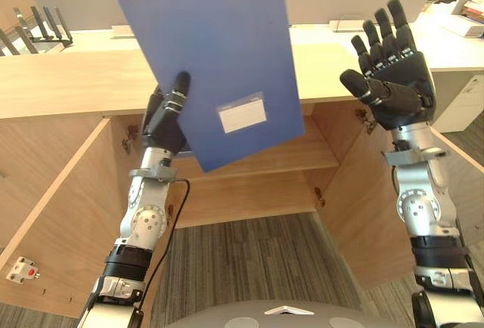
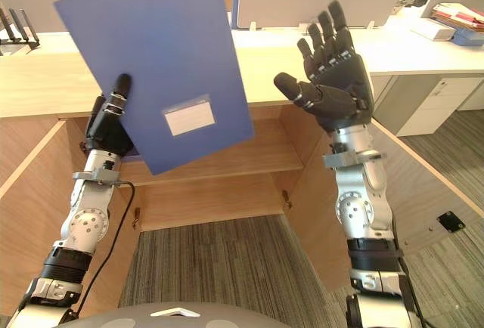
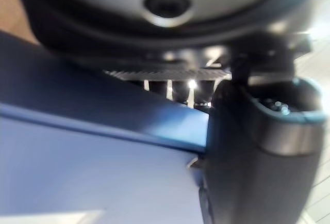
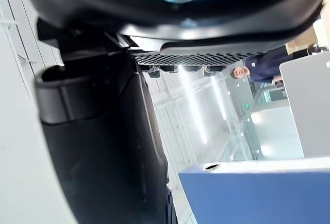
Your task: Walk over to the cabinet, pick up the folder, carry it to the office cabinet, place the folder inside the office cabinet, then close the office cabinet door
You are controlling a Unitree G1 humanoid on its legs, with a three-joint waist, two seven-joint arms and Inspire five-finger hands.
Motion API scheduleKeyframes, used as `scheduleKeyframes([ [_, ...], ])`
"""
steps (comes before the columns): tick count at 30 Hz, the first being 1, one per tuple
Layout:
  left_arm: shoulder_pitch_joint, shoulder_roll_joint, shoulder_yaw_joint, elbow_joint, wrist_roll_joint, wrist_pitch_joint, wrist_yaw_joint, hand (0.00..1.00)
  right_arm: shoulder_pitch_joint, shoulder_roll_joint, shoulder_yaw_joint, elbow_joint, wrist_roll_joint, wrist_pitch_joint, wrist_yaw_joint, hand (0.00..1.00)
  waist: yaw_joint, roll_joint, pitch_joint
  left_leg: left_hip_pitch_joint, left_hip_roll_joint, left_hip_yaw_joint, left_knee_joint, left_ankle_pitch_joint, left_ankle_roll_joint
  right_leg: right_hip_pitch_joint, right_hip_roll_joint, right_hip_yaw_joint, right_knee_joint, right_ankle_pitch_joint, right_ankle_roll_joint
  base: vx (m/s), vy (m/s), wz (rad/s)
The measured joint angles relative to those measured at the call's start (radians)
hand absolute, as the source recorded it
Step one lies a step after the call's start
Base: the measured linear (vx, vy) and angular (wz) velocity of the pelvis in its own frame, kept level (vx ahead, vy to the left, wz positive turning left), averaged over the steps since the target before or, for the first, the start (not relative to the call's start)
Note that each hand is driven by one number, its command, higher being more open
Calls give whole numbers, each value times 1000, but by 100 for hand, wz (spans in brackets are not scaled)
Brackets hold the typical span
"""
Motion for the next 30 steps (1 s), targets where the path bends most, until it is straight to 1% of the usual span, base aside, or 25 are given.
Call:
scheduleKeyframes([
  [5, -27, 12, -42, 13, 0, 5, -28, 0, -90, -53, 110, 110, 30, 12, 6, 100, 4, -1, 0, 3, 1, -20, -3, 7, 3, 12, 0, -24, 0, 0, 0, -16, -39, 12],
  [7, -52, 13, -57, 37, 0, 5, -36, 0, -140, -78, 160, 149, 39, 16, 14, 100, 11, -1, 0, 3, 1, -22, -4, 10, 3, 13, 0, -25, 0, 0, 0, -37, -36, 4],
  [9, -54, 13, -62, 38, 0, 5, -37, 0, -173, -82, 184, 164, 40, 21, 26, 100, 11, -1, 0, 3, 2, -22, -5, 12, 2, 13, 1, -25, 1, 1, -1, -42, -32, 0],
  [11, -54, 14, -77, 43, 0, 5, -45, 0, -214, -117, 227, 170, 40, 33, 45, 100, 12, -2, -1, 3, 3, -22, -6, 16, 1, 13, 2, -26, 0, 3, -5, -55, -38, 0],
  [14, -61, 16, -95, 53, 0, 5, -64, 0, -273, -138, 280, 210, 39, 38, 65, 100, 13, -8, -3, 3, 5, -22, -7, 22, 2, 13, 4, -26, 0, 8, -7, -57, -36, 0],
  [16, -82, 16, -112, 62, 0, 5, -75, 0, -298, -144, 299, 245, 39, 42, 71, 100, 18, -13, -3, 2, 6, -23, -9, 27, 2, 13, 5, -27, 0, 11, -8, -64, -31, 1],
  [20, -93, 22, -115, 64, -1, 6, -108, 0, -325, -146, 323, 289, 39, 52, 76, 100, 23, -15, -3, 2, 13, -22, -10, 33, 1, 13, 5, -27, -1, 16, -8, -58, -26, 0],
  [24, -93, 50, -114, 64, -3, 6, -126, 0, -359, -179, 376, 317, 40, 66, 101, 100, 30, -19, -5, -2, 18, -21, -11, 40, -2, 16, 8, -29, -17, 30, -9, -58, -24, -1],
  [25, -93, 56, -114, 65, -5, 6, -137, 0, -372, -189, 398, 321, 40, 78, 114, 100, 31, -25, -5, -2, 21, -21, -11, 42, -3, 18, 10, -30, -23, 34, -10, -56, -28, -2],
  [26, -94, 69, -114, 70, -9, 6, -147, 0, -388, -193, 419, 336, 41, 81, 119, 0, 31, -29, -7, -2, 22, -21, -11, 43, -4, 20, 11, -30, -28, 37, -11, -42, -24, -1],
  [28, -115, 74, -126, 87, -18, 11, -155, 0, -397, -196, 435, 350, 67, 81, 119, 0, 36, -36, -7, -3, 22, -21, -11, 43, -5, 21, 11, -30, -32, 39, -11, -15, -8, 0],
  [30, -150, 99, -134, 121, -33, 15, -178, 0, -400, -191, 454, 357, 105, 84, 120, 0, 42, -42, -7, -4, 23, -21, -11, 44, -5, 21, 12, -29, -33, 41, -12, 0, 0, 0],
])
